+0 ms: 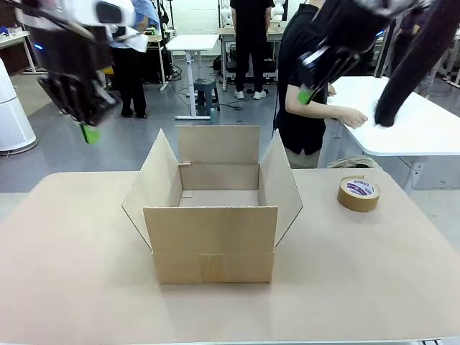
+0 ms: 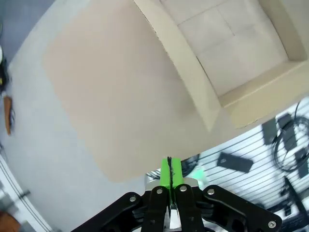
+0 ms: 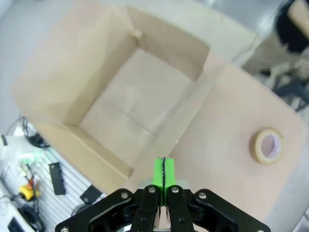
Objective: Wrap the clocks to prevent damage.
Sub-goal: Open the side flaps of the Package Box.
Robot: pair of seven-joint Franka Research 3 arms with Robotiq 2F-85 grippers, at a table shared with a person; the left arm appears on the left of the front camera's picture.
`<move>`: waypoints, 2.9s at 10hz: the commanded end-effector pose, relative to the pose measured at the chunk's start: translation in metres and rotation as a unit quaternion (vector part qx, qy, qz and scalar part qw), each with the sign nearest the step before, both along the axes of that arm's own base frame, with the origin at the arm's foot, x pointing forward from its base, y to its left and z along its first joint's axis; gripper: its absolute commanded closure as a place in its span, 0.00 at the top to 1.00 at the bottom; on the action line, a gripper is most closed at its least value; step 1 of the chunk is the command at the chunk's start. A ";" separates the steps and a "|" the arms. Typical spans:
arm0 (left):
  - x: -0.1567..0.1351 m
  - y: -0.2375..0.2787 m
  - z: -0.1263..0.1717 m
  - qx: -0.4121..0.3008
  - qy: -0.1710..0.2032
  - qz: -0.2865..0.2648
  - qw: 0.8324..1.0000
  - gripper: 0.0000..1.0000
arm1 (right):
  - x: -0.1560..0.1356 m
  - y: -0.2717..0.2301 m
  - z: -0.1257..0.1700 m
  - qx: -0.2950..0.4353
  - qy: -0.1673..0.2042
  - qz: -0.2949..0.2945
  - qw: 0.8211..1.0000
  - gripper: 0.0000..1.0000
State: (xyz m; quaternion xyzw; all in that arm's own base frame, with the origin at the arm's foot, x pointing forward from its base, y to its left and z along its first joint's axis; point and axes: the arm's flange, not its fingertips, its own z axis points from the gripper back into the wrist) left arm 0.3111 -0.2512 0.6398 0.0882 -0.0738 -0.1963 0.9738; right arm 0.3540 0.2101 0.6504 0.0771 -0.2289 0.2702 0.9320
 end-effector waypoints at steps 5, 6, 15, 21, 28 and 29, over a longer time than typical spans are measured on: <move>0.026 -0.029 -0.054 -0.084 -0.078 0.088 0.989 0.00 | 0.014 0.047 -0.055 -0.022 0.051 -0.119 0.991 0.01; 0.036 -0.028 -0.062 -0.097 -0.079 0.088 0.988 0.00 | 0.020 0.047 -0.068 -0.019 0.059 -0.124 0.990 0.01; 0.124 -0.020 -0.129 -0.090 -0.073 0.130 0.985 0.00 | 0.070 0.044 -0.163 -0.049 0.089 -0.207 0.973 0.01; 0.118 -0.003 -0.150 -0.042 -0.069 0.153 0.985 0.00 | 0.057 0.041 -0.173 -0.053 0.042 -0.193 0.979 0.01; 0.134 0.004 -0.160 -0.045 -0.059 0.145 0.987 0.00 | 0.081 0.029 -0.195 -0.055 0.113 -0.193 0.973 0.01; 0.137 0.005 -0.171 -0.057 -0.048 0.144 0.987 0.00 | 0.086 0.024 -0.210 -0.055 0.126 -0.197 0.971 0.01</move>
